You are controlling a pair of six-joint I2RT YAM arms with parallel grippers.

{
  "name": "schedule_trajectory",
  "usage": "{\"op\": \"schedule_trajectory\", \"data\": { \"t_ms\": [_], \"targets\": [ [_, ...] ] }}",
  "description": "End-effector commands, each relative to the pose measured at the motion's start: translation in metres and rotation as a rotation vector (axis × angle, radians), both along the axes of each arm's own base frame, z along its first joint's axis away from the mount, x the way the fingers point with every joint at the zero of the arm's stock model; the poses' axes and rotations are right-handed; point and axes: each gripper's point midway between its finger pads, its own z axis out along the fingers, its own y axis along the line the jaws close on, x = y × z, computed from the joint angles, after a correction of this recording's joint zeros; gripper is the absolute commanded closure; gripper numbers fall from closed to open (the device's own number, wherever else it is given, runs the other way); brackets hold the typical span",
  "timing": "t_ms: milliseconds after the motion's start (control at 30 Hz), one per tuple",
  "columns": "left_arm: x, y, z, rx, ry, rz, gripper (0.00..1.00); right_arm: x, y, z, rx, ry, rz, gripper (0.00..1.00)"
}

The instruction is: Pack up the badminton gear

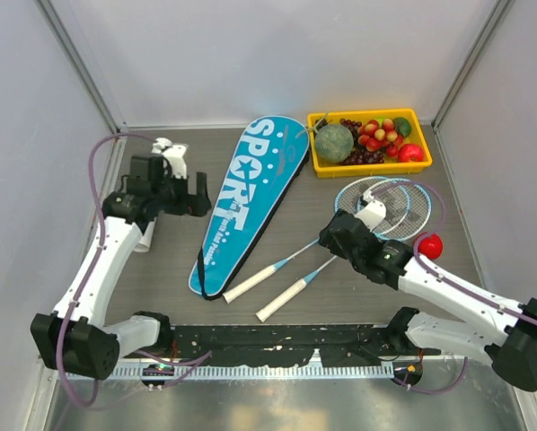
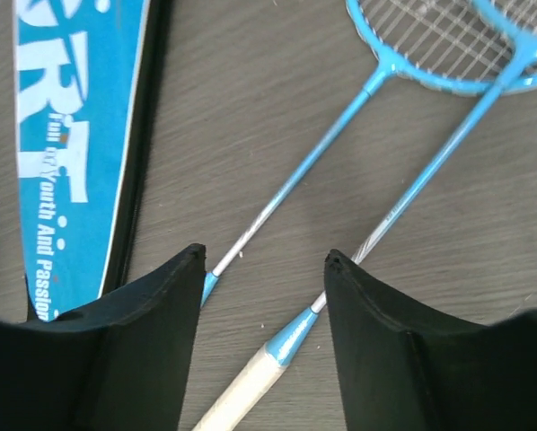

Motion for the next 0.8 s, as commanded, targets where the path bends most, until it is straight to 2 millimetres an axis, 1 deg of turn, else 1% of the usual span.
{"op": "schedule_trajectory", "data": {
  "t_ms": [0, 33, 67, 100, 133, 233, 267, 333, 367, 467, 500, 600, 667, 767],
  "targets": [
    [-0.026, -0.038, 0.002, 0.055, -0.053, -0.148, 0.01, 0.001, 0.004, -0.027, 0.040, 0.053, -0.062, 0.44],
    [-0.032, -0.046, 0.002, 0.037, -0.053, -0.177, 0.00, 0.001, 0.003, -0.037, 0.024, 0.068, -0.070, 0.45],
    [-0.036, -0.052, 0.003, 0.013, -0.058, -0.200, 0.01, 0.002, 0.004, -0.040, 0.022, 0.070, -0.070, 0.45],
    [-0.039, -0.054, 0.005, -0.006, -0.068, -0.200, 0.00, 0.003, 0.004, -0.050, 0.001, 0.082, -0.064, 0.44],
    [-0.039, -0.054, 0.007, -0.012, -0.086, -0.197, 0.01, 0.003, 0.003, -0.054, -0.007, 0.085, -0.065, 0.43],
    [-0.033, -0.036, 0.015, 0.037, -0.170, -0.117, 0.01, 0.001, -0.003, -0.072, -0.039, 0.121, -0.085, 0.44],
    [-0.032, -0.033, 0.017, 0.047, -0.195, -0.112, 0.00, 0.001, -0.004, -0.075, -0.031, 0.128, -0.099, 0.44],
    [-0.029, -0.022, 0.015, 0.053, -0.188, -0.050, 0.00, 0.000, -0.005, -0.082, -0.025, 0.143, -0.115, 0.46],
    [-0.030, -0.021, 0.013, 0.048, -0.166, -0.044, 0.01, -0.002, -0.006, -0.088, -0.027, 0.158, -0.117, 0.46],
    [-0.036, -0.037, 0.003, -0.008, -0.094, -0.117, 0.00, -0.002, -0.002, -0.096, 0.003, 0.177, -0.123, 0.47],
    [-0.038, -0.045, 0.000, -0.035, -0.077, -0.151, 0.01, -0.004, -0.004, -0.102, -0.003, 0.190, -0.130, 0.47],
    [-0.045, -0.056, -0.007, -0.081, -0.031, -0.199, 0.01, -0.006, -0.007, -0.110, 0.001, 0.211, -0.148, 0.48],
    [-0.048, -0.063, -0.009, -0.125, -0.021, -0.218, 0.06, -0.010, -0.008, -0.117, 0.004, 0.226, -0.154, 0.48],
    [-0.060, -0.075, -0.016, -0.188, -0.002, -0.272, 0.12, -0.011, -0.009, -0.124, 0.019, 0.238, -0.165, 0.48]
  ]
}}
